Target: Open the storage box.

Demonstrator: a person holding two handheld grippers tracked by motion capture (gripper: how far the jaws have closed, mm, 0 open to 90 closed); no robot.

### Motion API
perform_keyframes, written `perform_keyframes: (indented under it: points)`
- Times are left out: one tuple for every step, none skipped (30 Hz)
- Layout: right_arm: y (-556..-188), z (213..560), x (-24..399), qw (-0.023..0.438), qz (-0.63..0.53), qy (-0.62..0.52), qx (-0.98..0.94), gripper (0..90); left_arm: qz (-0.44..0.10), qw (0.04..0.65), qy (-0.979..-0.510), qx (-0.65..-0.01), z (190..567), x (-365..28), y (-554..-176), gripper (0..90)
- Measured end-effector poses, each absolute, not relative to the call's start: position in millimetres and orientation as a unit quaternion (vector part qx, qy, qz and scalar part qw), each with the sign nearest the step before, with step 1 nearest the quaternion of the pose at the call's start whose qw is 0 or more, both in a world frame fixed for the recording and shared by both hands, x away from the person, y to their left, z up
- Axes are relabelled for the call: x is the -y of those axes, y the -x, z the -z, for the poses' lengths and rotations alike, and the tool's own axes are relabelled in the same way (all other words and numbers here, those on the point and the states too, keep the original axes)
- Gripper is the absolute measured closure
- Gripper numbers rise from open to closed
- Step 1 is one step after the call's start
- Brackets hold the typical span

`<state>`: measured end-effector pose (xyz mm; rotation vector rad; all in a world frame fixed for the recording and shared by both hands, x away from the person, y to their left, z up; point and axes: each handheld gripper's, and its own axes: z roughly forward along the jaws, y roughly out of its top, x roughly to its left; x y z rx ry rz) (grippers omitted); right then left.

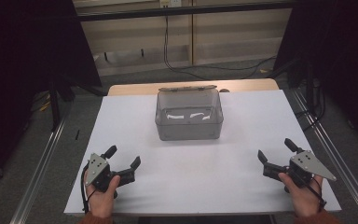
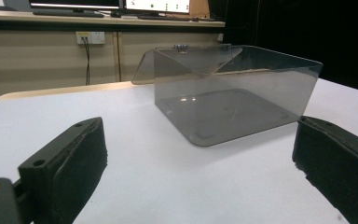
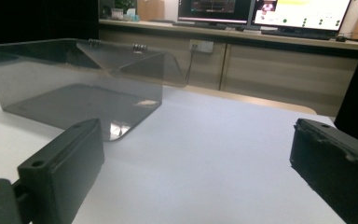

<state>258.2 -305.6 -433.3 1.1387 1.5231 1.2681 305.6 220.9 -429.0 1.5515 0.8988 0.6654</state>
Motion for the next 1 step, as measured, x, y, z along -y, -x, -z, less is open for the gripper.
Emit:
perform_keyframes:
  points:
    - [-258.2, 433.3, 305.6, 0.415, -0.505, -0.453, -0.606, 2.7, -0.282, 0.578, -0.662, -0.385, 429.1, -221.9, -306.3, 3.0]
